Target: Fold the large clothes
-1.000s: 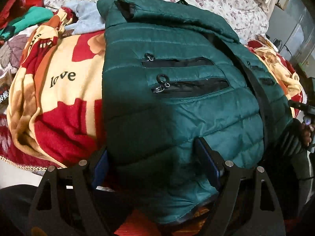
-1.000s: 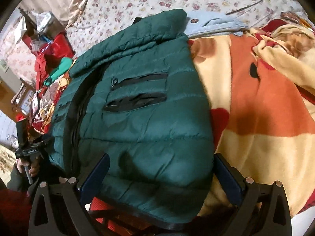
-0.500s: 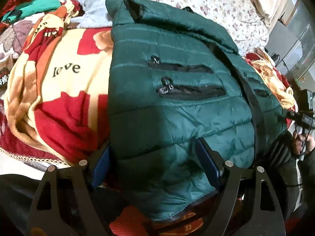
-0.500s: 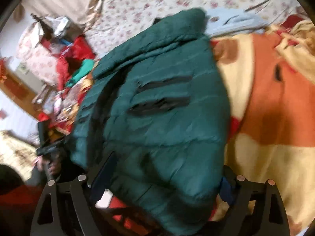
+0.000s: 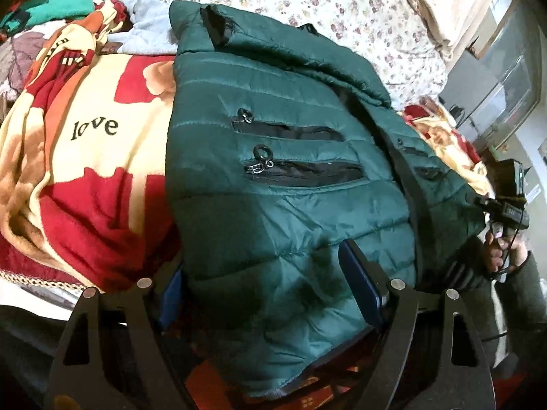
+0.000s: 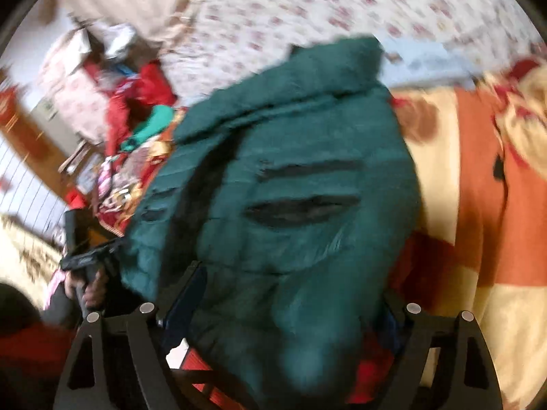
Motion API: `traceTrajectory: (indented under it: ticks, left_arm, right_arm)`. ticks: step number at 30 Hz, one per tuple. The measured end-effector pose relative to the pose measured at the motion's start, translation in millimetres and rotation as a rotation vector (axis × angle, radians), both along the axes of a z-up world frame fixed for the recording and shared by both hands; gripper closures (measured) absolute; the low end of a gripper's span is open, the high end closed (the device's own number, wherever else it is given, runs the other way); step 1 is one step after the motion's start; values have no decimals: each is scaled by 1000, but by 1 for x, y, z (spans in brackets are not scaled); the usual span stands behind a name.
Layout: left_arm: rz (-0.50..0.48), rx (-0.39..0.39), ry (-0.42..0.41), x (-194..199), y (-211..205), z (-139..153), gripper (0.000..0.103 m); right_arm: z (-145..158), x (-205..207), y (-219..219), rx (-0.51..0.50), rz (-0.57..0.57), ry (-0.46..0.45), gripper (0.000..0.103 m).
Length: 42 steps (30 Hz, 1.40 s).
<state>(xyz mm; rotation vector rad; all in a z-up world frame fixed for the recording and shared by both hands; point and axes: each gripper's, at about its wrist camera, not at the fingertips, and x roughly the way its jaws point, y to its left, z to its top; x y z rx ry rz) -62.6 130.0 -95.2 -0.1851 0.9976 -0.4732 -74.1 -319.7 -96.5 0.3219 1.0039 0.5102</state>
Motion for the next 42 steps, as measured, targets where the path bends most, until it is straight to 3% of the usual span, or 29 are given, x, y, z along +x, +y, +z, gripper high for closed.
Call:
traceTrajectory:
  ticks: [4, 6, 8, 10, 11, 15, 20, 25, 37, 42]
  left_arm:
    - [-8, 99, 30, 3, -11, -13, 22]
    - [-9, 107, 10, -1, -11, -9, 30]
    - [14, 107, -14, -3, -7, -5, 64]
    - [34, 67, -21, -3, 4, -1, 84]
    - [37, 50, -33, -4, 7, 2, 88]
    - [44, 43, -137, -12, 12, 21, 90]
    - [139, -92, -184, -13, 48, 45, 91]
    - [153, -158, -226, -25, 63, 67, 91]
    - [144, -119, -207, -34, 59, 63, 90]
    - [143, -62, -211, -35, 49, 60, 90]
  right_arm:
    - [-16, 5, -2, -24, -16, 64, 17]
    - [-7, 1, 2, -18, 21, 13, 30]
    - [-2, -3, 2, -8, 24, -26, 61]
    - [-2, -4, -3, 3, 0, -36, 74]
    - [-2, -4, -7, 14, -13, -44, 77]
    - [12, -14, -7, 21, -11, -138, 82]
    - [40, -36, -9, 48, -22, -249, 84]
    - [69, -56, -1, 76, 0, -327, 84]
    - [72, -54, 0, 45, -15, -314, 84]
    - [72, -57, 6, 12, -43, -341, 84]
